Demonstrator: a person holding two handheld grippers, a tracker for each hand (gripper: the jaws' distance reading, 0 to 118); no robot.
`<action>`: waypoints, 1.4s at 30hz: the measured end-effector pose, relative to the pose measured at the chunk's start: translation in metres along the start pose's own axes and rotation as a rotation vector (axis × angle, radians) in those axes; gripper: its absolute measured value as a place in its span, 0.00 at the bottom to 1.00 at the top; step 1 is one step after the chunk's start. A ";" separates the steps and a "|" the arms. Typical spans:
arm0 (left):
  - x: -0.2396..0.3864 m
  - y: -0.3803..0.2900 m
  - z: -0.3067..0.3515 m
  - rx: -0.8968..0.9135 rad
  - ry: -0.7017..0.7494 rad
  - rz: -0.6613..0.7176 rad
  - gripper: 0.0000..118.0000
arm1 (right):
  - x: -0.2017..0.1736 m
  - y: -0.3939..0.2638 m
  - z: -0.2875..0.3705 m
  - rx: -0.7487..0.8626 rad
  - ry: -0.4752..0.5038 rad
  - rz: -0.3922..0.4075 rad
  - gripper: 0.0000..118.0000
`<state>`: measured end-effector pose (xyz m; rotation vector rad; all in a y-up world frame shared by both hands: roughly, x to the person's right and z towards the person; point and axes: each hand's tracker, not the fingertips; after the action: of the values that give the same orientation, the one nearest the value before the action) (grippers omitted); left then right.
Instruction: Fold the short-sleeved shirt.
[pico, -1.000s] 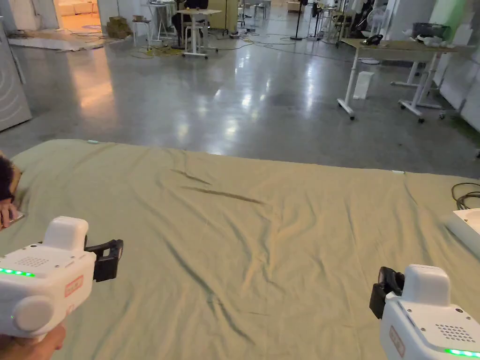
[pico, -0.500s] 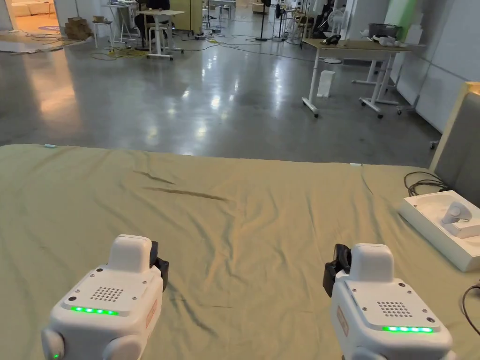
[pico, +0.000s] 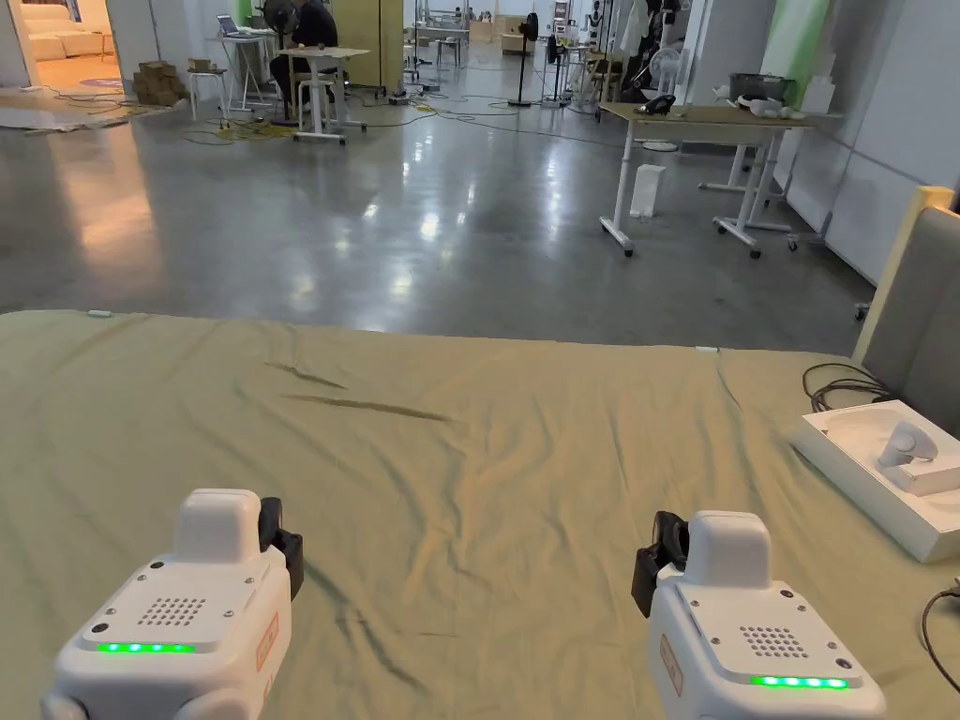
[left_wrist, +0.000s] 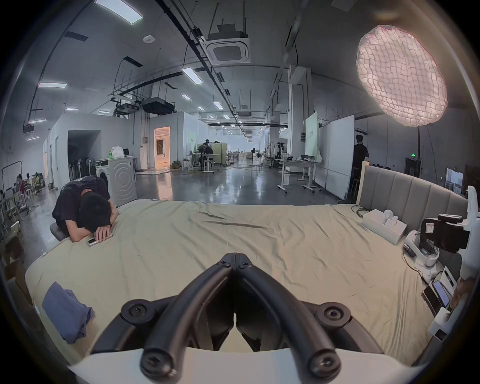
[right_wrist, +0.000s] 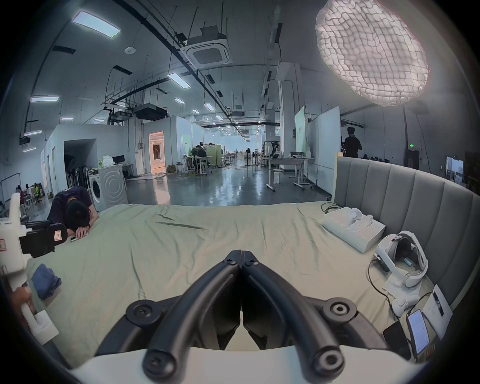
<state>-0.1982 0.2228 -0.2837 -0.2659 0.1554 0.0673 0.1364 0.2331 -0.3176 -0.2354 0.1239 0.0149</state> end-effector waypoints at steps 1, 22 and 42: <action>0.001 -0.001 0.000 -0.001 -0.001 -0.004 0.01 | -0.001 -0.001 0.000 0.000 0.002 0.005 0.00; 0.013 0.006 -0.008 -0.035 -0.025 -0.064 0.53 | 0.002 0.002 -0.007 0.010 -0.037 0.042 0.60; 0.006 0.012 0.000 0.055 0.003 -0.006 0.68 | 0.004 0.008 -0.008 0.034 -0.043 -0.012 1.00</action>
<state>-0.1936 0.2349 -0.2878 -0.2116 0.1590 0.0565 0.1389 0.2393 -0.3276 -0.2014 0.0799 0.0061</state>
